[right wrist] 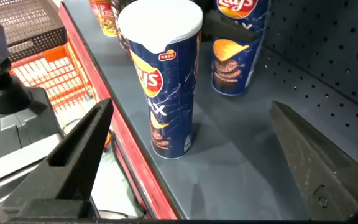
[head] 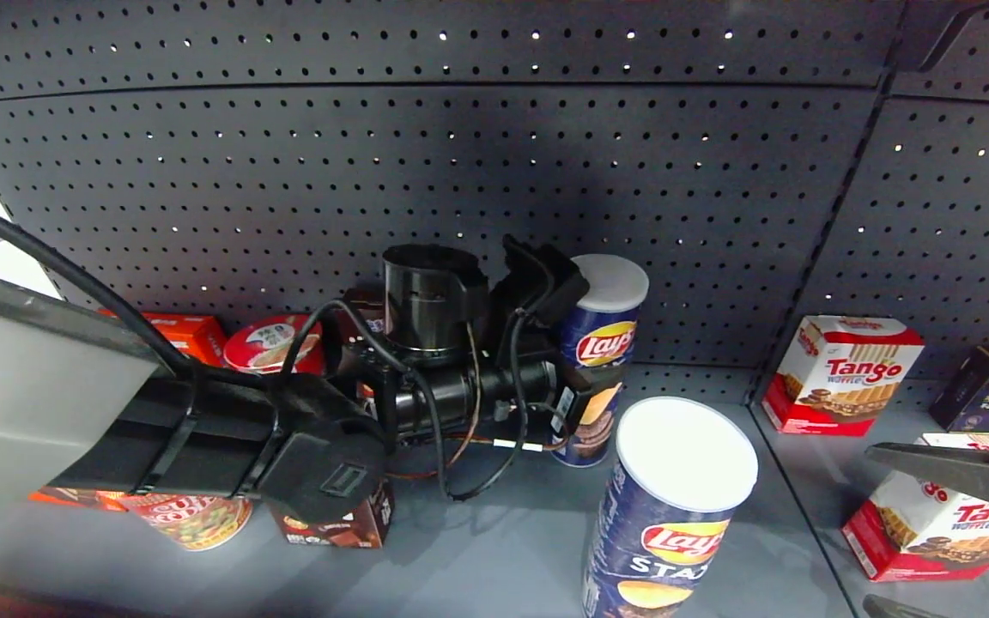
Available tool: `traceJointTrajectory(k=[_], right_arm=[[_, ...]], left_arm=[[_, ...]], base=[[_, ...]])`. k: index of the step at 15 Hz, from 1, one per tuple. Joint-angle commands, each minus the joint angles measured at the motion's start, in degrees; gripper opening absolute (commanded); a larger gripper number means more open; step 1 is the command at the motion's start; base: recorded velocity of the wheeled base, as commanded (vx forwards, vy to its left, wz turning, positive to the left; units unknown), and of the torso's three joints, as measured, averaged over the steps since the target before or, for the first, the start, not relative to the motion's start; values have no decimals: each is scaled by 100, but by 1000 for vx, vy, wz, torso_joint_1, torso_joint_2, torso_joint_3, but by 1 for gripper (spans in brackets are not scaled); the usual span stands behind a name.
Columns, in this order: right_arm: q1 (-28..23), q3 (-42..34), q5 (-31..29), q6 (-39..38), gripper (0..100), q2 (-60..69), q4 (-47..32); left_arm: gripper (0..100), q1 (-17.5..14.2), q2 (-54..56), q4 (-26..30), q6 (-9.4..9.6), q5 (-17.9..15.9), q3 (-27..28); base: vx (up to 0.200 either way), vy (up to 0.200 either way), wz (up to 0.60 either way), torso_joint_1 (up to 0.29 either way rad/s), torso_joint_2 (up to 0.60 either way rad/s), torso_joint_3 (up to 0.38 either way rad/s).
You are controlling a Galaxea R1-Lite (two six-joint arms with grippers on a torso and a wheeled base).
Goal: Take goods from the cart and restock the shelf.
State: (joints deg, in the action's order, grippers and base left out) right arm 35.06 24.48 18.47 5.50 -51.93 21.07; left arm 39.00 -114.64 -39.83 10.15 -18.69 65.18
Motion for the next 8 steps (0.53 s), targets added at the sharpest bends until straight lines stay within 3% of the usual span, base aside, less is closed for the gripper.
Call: traceJointTrajectory(k=[1,8], right_arm=[[1,4,8,-5,100,-1,3],[10,13,25,-5,100,-1,3]], left_arm=[[0,-6,117,19,4,6,126],[0,-138,-357,19,4,85,654]], base=[[0,0,0,0,0,0],[0,0,0,0,0,0]])
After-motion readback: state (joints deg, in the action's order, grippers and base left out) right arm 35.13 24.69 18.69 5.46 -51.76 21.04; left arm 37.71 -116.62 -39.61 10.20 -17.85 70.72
